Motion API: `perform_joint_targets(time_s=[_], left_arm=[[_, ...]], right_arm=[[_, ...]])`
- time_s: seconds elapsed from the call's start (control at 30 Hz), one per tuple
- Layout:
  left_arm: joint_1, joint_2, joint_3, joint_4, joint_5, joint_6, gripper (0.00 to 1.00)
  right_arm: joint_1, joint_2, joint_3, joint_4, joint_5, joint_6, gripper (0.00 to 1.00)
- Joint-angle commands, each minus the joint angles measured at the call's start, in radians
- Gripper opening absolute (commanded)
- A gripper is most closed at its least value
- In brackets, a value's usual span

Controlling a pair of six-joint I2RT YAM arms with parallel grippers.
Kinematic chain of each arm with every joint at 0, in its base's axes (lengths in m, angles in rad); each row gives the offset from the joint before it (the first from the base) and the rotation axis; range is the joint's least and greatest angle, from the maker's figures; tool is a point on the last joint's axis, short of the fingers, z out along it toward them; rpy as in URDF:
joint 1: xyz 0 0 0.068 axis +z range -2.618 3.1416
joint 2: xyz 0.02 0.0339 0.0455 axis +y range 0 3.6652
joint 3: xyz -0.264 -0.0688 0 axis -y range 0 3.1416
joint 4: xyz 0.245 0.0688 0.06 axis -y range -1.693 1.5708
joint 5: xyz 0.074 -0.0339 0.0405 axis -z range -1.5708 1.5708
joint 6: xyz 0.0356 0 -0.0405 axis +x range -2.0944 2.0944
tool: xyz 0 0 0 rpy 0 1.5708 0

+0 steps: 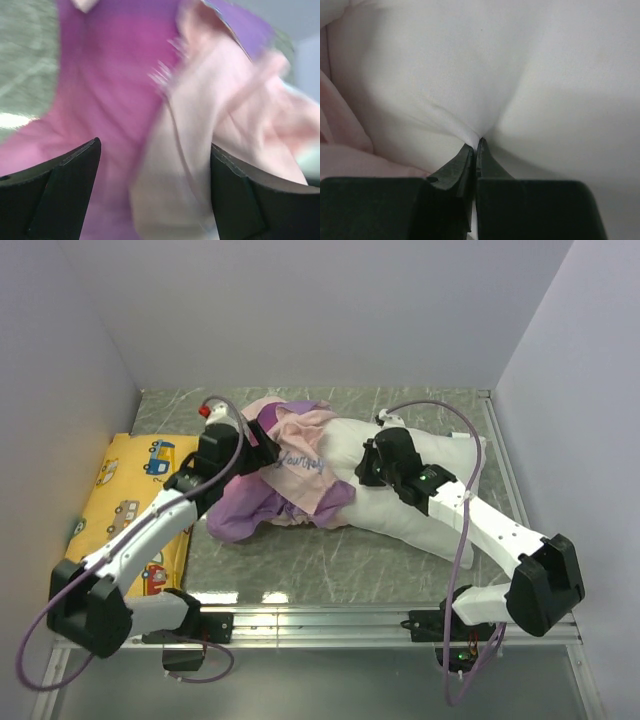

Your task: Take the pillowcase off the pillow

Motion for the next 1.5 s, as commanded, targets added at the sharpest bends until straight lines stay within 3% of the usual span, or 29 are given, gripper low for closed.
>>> perform_joint_targets(time_s=[0.0, 0.27, 0.5, 0.6, 0.67, 0.77, 0.9, 1.07, 1.13, 1.23, 1.4, 1.47], left_arm=[[-0.119, -0.125, -0.061, -0.057, -0.121, 0.006, 0.88], [-0.403, -0.317, -0.3, -0.085, -0.301, -0.141, 0.88], [-0.426, -0.205, -0.311, 0.03, -0.33, -0.14, 0.89], [-0.425, -0.131, -0.246, -0.048, -0.466, -0.173, 0.75], [-0.407, -0.121, -0.225, -0.074, -0.513, -0.19, 0.39], [-0.313, -0.131, -0.196, -0.103, -0.51, -0.184, 0.0], [-0.187, -0.209, -0.181, -0.169, -0.539, -0.192, 0.0], [0.079, -0.35, -0.242, -0.209, -0.508, -0.239, 0.0], [0.203, -0.389, -0.296, -0.185, -0.447, -0.256, 0.0], [0.29, -0.375, -0.354, -0.11, -0.301, -0.256, 0.01], [0.253, -0.37, -0.398, 0.012, -0.104, -0.174, 0.01], [0.209, -0.403, -0.383, -0.017, -0.106, -0.151, 0.1]], right_arm=[[-0.029, 0.028, 0.071, -0.071, 0.008, -0.018, 0.0], [-0.044, 0.063, 0.13, -0.091, -0.012, -0.032, 0.0], [-0.044, 0.077, 0.128, -0.091, -0.021, -0.032, 0.0], [-0.044, 0.071, 0.127, -0.101, -0.004, -0.035, 0.0], [-0.044, 0.062, 0.127, -0.114, 0.003, -0.041, 0.0], [-0.071, 0.028, 0.125, -0.134, 0.014, -0.049, 0.0], [-0.165, -0.027, 0.127, -0.166, -0.006, -0.066, 0.0], [-0.372, -0.087, 0.139, -0.182, -0.075, -0.075, 0.0], [-0.404, -0.087, 0.154, -0.186, -0.092, -0.066, 0.0], [-0.415, -0.087, 0.174, -0.183, -0.13, -0.047, 0.0], [-0.352, -0.103, 0.13, -0.17, -0.119, -0.059, 0.0], [-0.32, -0.113, 0.087, -0.148, -0.104, -0.06, 0.0]])
